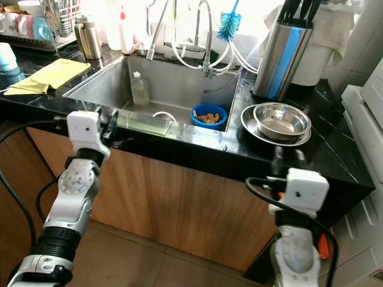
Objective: Kitchen organization
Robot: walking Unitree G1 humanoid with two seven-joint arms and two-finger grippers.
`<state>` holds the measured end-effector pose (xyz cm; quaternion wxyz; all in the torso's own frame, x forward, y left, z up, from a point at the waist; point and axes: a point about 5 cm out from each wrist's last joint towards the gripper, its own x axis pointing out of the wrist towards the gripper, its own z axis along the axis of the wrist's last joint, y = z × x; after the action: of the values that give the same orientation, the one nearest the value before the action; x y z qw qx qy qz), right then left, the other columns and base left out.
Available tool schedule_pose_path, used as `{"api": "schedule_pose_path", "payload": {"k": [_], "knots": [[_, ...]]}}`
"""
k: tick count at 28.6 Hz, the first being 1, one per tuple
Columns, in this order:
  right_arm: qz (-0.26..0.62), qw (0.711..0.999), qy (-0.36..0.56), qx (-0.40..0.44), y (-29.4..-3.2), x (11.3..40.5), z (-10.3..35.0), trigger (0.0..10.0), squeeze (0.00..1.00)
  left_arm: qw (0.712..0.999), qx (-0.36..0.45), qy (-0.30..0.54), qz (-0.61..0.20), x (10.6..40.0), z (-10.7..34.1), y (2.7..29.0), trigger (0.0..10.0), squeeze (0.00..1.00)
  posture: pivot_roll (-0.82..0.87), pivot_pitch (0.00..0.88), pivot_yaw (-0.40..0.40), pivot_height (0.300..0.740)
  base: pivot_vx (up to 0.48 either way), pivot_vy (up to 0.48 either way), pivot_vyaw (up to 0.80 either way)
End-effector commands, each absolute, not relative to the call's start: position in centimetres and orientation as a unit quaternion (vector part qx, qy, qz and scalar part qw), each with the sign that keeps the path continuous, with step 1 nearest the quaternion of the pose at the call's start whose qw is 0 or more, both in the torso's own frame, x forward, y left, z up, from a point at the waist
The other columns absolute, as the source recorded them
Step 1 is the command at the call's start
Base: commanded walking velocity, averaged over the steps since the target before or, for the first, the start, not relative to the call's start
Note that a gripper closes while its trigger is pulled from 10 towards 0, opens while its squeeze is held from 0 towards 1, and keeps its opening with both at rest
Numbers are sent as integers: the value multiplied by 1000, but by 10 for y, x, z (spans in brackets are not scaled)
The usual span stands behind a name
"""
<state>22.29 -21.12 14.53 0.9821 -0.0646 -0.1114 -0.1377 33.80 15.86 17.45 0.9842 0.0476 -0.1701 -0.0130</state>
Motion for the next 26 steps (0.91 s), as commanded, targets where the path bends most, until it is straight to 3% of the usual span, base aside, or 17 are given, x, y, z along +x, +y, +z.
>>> {"api": "schedule_pose_path", "payload": {"k": [1,10,16,26], "knots": [[-145,980,-122,-63,-214,222,153,10000,0,985,45,-164,-18,340,175,155,10000,0,70,43,-68,740,0,0,0],[-165,978,-113,-60,-215,213,149,10000,0,985,40,-168,-27,336,172,147,10000,0,70,47,-68,740,0,0,0],[-203,973,-82,-76,-235,191,139,10000,0,987,63,-146,29,333,158,179,10000,0,65,55,-70,740,0,0,0],[-197,972,-107,-66,-228,207,152,10000,0,982,34,-182,-28,339,181,146,10000,0,72,50,-76,740,0,0,-142]]}}
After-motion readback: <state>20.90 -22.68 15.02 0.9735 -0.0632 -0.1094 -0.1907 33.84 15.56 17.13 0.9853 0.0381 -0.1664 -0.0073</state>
